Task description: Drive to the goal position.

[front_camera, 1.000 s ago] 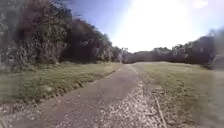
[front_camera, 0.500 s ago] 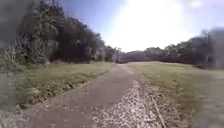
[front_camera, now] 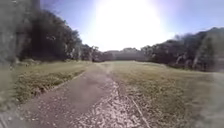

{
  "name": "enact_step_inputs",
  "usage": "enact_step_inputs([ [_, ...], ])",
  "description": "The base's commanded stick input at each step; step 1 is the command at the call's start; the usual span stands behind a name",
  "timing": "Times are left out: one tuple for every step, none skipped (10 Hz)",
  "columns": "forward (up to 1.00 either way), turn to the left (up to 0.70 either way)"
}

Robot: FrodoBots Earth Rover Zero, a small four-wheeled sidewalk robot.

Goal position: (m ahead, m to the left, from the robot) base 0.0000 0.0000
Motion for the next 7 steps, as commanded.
enact_step_inputs([
  [0.3, 0.0],
  [0.3, 0.0],
  [0.3, 0.0],
  [0.27, 0.0],
  [0.06, 0.0],
  [-0.12, 0.0],
  [-0.29, 0.0],
])
